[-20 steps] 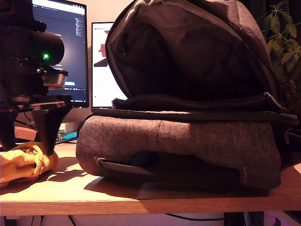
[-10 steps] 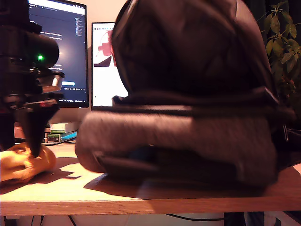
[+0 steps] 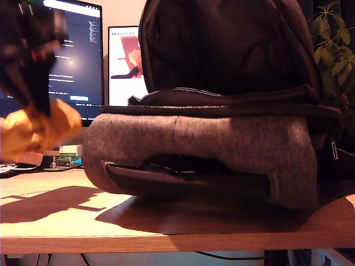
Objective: Pack the pair of socks inside the grey Google backpack
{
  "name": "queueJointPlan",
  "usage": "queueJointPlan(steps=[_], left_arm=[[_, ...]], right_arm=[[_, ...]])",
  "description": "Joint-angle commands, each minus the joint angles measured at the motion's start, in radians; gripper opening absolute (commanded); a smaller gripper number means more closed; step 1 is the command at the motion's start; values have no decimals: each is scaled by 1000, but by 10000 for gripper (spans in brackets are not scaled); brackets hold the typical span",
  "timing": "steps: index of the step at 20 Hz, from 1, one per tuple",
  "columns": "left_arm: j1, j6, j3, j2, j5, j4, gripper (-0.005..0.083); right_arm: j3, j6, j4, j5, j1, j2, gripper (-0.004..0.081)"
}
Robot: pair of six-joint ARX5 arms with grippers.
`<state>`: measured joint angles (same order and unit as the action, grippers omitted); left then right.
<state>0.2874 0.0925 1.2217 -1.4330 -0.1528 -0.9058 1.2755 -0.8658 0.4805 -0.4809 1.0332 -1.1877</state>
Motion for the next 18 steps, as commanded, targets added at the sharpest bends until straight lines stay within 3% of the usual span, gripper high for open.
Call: queueJointPlan(steps=[1,6,10,12,15,18], left_arm=[[6,32,-3,44,-39,17,-24],[93,48,-3,161,-158,53,-24],[235,60,-3,184,-190,116,-24],[319,158,-3,183,-174,152,-24],[442,286,-3,183,-82,204,-24],[521,320,-3,181,7,228,-24]], right_arm=[[43,-13,-40,-1,-13,13,-13],[89,-33,-79,4,-44,12,-13],[154,-32,-71,11,-56,10,-13],[173,-32,-66,11,-56,10,-13],[180,-27,-55,10,-57,8,-13],[180,-21,-37,10,-66,7,-13]])
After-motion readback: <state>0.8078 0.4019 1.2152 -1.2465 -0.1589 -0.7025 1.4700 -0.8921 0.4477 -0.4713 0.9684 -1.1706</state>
